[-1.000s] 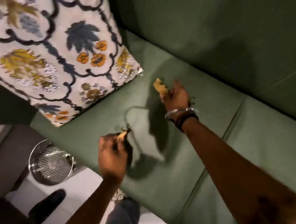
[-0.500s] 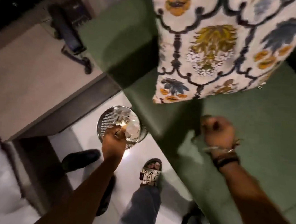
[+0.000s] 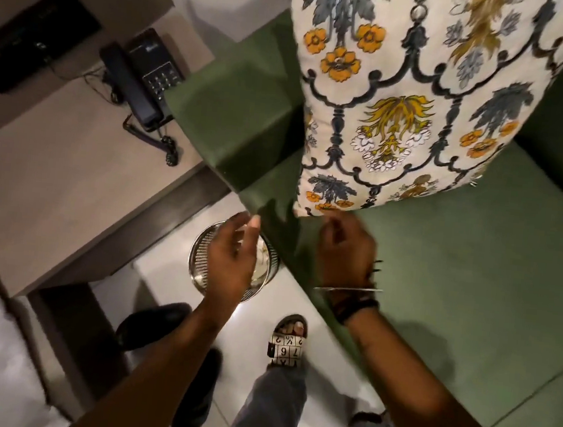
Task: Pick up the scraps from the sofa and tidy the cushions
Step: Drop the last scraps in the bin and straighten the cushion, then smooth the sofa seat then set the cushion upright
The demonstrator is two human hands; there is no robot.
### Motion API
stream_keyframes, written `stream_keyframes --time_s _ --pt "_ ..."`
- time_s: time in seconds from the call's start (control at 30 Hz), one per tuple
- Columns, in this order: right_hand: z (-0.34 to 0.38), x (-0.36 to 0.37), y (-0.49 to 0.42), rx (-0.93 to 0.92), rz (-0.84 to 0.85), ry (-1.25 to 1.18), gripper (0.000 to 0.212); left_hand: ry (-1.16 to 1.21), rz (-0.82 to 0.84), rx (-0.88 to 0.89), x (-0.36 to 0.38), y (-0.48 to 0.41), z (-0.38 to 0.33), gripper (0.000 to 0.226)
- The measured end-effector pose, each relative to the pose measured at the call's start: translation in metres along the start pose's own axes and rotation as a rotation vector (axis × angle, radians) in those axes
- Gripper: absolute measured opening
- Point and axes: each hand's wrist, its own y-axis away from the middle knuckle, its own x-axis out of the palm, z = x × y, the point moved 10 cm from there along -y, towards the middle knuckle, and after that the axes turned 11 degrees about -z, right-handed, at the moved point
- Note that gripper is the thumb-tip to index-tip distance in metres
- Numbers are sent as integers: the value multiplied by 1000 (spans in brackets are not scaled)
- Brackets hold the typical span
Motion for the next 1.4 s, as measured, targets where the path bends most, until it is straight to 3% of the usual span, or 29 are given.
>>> stream_keyframes --time_s 0.07,0.17,0.23,0.33,0.43,0.57,0.7,0.8,0.87,0.97,1.03,1.1,1.2,1.27,1.4 --pt "-20 -55 -52 -3 -213 19 19 88 98 -6 36 6 -37 61" --pt "-74 -110 -139 265 -420 -23 67 181 175 20 88 -5 -95 82" --pt "-101 -110 -194 431 -308 -194 87 232 188 39 113 -17 -134 89" --pt "-101 -77 -244 455 110 -411 68 367 212 88 136 -33 -176 79" --pt "-97 -91 -244 473 196 -401 69 380 295 142 151 -39 -196 75" --pt "-109 -163 -204 426 -64 -426 70 336 581 278 192 -39 -229 82" --pt "-122 -229 -162 447 -413 -539 73 82 734 317 263 -33 -270 103" --pt "-138 -267 -157 452 -609 -537 75 8 928 418 323 1 -299 87" --pt "-151 -284 -160 431 -658 -529 71 -2 962 429 353 17 -307 78" --pt "-166 -291 -164 455 -596 -473 68 73 864 344 370 25 -308 75" --pt "-178 -299 -155 502 -520 -410 82 211 627 240 359 29 -300 76" --pt "-183 -317 -132 474 -450 -182 99 336 340 233 327 47 -286 70" --pt "-210 -366 -56 462 -464 1 87 387 126 323 290 138 -248 56" --pt "-243 -410 16 588 -562 31 76 351 254 338 299 223 -211 45" --pt "-303 -557 190 867 -1029 216 60 79 877 421 375 441 -148 49"
